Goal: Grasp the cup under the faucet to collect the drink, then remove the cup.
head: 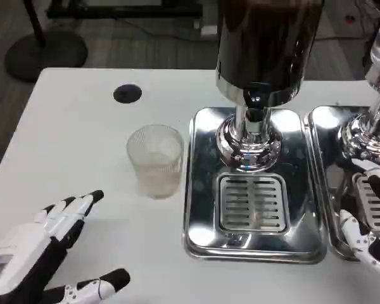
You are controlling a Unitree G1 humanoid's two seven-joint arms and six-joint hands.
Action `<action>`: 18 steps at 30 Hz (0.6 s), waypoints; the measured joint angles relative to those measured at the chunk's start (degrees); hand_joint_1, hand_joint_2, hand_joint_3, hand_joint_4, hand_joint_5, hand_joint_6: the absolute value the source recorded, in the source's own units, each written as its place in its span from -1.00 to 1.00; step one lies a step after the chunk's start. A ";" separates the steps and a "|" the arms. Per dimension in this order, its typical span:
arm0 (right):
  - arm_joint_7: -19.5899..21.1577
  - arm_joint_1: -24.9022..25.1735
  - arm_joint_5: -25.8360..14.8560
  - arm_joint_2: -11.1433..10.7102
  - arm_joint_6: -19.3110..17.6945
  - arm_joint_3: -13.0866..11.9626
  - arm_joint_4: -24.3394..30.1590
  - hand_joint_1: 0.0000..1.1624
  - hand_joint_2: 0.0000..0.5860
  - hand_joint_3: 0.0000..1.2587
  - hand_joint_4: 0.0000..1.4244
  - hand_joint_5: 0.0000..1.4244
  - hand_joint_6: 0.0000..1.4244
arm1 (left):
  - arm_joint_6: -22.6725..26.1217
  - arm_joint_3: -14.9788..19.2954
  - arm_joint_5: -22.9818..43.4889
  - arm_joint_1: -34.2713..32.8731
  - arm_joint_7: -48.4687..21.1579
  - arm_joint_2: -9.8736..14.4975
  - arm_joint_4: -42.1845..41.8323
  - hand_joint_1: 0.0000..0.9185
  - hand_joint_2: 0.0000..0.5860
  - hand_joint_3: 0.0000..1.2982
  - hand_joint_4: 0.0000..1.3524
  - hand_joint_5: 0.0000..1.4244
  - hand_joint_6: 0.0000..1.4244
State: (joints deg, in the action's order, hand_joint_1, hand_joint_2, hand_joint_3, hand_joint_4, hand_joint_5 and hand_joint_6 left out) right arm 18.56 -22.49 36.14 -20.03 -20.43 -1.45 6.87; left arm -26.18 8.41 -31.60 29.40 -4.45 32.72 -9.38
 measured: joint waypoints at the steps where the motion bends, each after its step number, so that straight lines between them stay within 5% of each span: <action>1: 0.00 0.00 0.08 0.18 0.03 0.00 0.16 -0.25 0.73 -0.54 -0.69 -0.78 -0.63 | 0.00 0.00 0.01 0.08 0.00 0.00 0.00 -1.00 -0.70 -1.00 -1.00 -1.00 -1.00; 18: 0.00 -0.47 0.13 1.39 0.52 -0.09 0.62 -0.24 0.73 -0.54 -0.69 -0.76 -0.63 | -0.10 0.00 2.45 -0.86 0.00 0.02 0.88 -1.00 -0.71 -1.00 -1.00 -1.00 -0.96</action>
State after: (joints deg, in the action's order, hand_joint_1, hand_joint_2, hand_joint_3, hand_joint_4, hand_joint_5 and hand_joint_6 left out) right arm 18.56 -22.96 36.27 -18.65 -19.91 -1.54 7.49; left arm -26.28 8.41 -29.15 28.54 -4.45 32.74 -8.50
